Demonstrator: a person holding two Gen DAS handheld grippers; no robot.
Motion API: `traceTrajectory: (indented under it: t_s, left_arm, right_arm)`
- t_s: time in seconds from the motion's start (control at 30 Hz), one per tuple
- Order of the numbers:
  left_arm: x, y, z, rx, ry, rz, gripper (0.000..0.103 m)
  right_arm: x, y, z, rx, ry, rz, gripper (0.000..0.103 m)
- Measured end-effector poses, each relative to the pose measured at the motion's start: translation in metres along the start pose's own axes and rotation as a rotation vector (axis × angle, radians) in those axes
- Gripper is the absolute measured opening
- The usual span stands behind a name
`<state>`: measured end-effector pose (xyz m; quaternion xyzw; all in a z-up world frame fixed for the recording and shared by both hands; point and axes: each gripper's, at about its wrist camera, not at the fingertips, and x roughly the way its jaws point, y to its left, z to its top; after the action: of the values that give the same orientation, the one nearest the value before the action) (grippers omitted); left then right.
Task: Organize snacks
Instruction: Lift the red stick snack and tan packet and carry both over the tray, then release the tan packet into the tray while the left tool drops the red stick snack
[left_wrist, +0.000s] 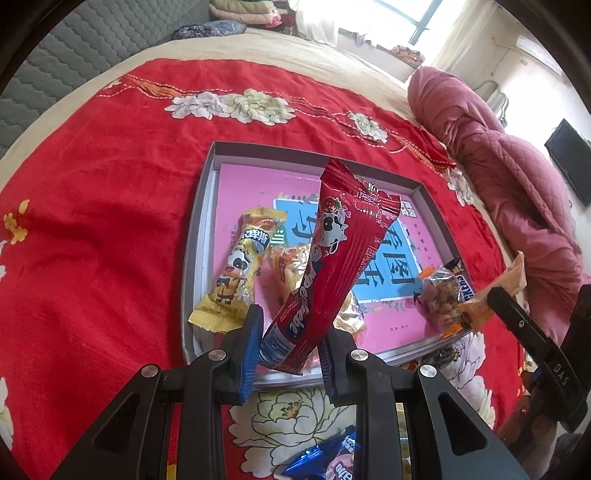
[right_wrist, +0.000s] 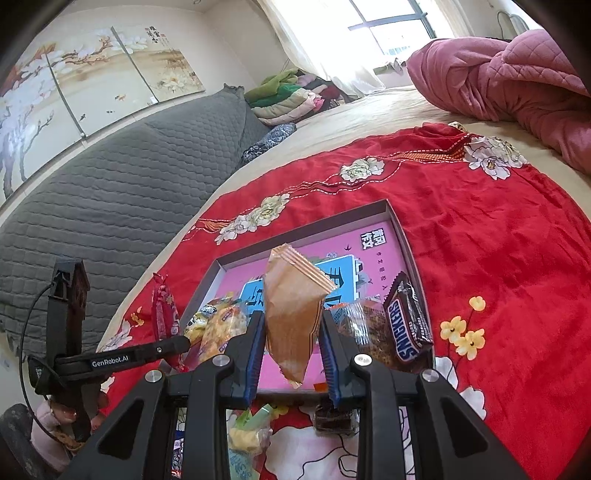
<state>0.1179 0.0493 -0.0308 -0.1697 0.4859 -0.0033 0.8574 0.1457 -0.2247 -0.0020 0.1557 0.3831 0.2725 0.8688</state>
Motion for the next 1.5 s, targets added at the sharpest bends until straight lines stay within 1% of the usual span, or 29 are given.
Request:
traceTrajectory:
  t_s: [0.2,0.43,0.8,0.97,1.17,1.27,1.5]
  left_arm:
    - [0.005,-0.001,-0.001,0.006,0.011,0.013,0.029]
    - [0.009,-0.001,-0.002,0.009,0.024,0.028,0.029]
    - [0.012,0.000,-0.003,0.002,0.033,0.027,0.029]
    - [0.012,0.002,-0.003,-0.007,0.034,0.032,0.029]
    - [0.011,0.004,-0.003,-0.016,0.035,0.040,0.029]
    - [0.012,0.006,-0.003,-0.025,0.039,0.047,0.029]
    - [0.013,0.008,-0.003,-0.034,0.045,0.048,0.029]
  right_arm:
    - [0.006,0.000,0.002,-0.004,0.003,0.006,0.029]
    - [0.018,-0.003,0.000,0.002,0.042,-0.005,0.029]
    - [0.029,-0.003,-0.009,-0.001,0.085,-0.017,0.029]
    - [0.031,-0.002,-0.010,-0.011,0.091,-0.014,0.030]
    - [0.034,0.001,-0.011,-0.031,0.098,-0.032,0.030]
    - [0.037,0.003,-0.014,-0.048,0.116,-0.055,0.030]
    - [0.038,0.007,-0.016,-0.074,0.119,-0.068,0.030]
